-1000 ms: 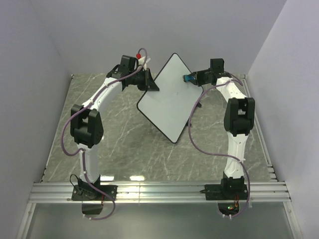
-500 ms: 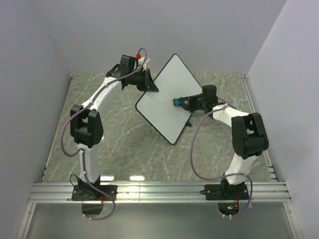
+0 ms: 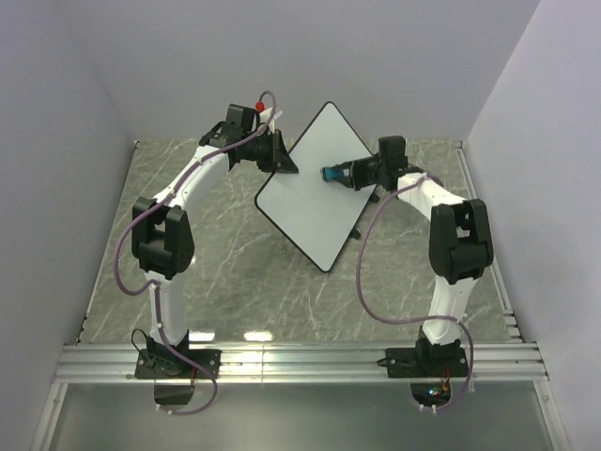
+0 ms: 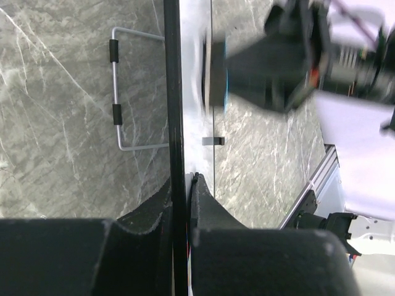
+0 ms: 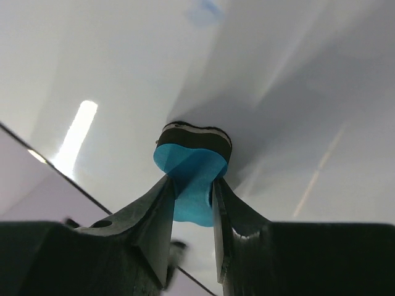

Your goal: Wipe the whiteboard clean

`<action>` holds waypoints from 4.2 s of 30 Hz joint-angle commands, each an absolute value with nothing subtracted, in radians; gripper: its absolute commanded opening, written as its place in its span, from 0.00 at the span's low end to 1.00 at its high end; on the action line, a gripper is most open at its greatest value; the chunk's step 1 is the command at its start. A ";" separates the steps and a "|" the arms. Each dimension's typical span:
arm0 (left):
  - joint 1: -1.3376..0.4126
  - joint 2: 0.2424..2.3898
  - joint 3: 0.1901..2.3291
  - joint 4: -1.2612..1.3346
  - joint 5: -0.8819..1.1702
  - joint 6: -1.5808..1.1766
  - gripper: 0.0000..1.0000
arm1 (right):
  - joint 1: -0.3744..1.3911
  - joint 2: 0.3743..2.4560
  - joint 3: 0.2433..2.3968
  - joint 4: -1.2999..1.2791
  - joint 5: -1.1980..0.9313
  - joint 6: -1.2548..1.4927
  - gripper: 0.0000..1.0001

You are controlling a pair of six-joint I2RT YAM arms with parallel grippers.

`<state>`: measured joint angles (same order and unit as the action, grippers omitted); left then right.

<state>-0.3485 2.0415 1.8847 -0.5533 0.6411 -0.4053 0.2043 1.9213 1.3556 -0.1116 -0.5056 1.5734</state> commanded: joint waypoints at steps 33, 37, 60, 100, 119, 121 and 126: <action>-0.431 2.033 1.832 -0.634 0.627 -0.241 0.00 | 0.179 1.947 1.430 -0.195 -0.460 1.368 0.00; -0.431 2.043 1.850 -0.644 0.620 -0.241 0.00 | 0.258 1.936 1.457 -0.181 -0.471 1.436 0.00; -0.431 2.022 1.836 -0.637 0.627 -0.247 0.00 | 0.296 1.831 1.253 -0.232 -0.362 1.425 0.00; -0.436 1.993 1.851 -0.653 0.552 -0.239 0.36 | 0.348 1.493 1.170 -0.587 -0.148 0.977 0.00; -0.436 1.905 1.841 -0.609 0.437 -0.313 0.99 | 0.301 1.259 0.854 -0.641 0.051 0.769 0.90; -0.436 1.884 1.827 -0.604 0.410 -0.324 0.99 | 0.302 1.272 0.867 -0.653 0.054 0.761 0.91; -0.430 1.816 1.809 -0.612 0.319 -0.322 1.00 | 0.302 1.223 0.910 -0.689 0.066 0.738 0.92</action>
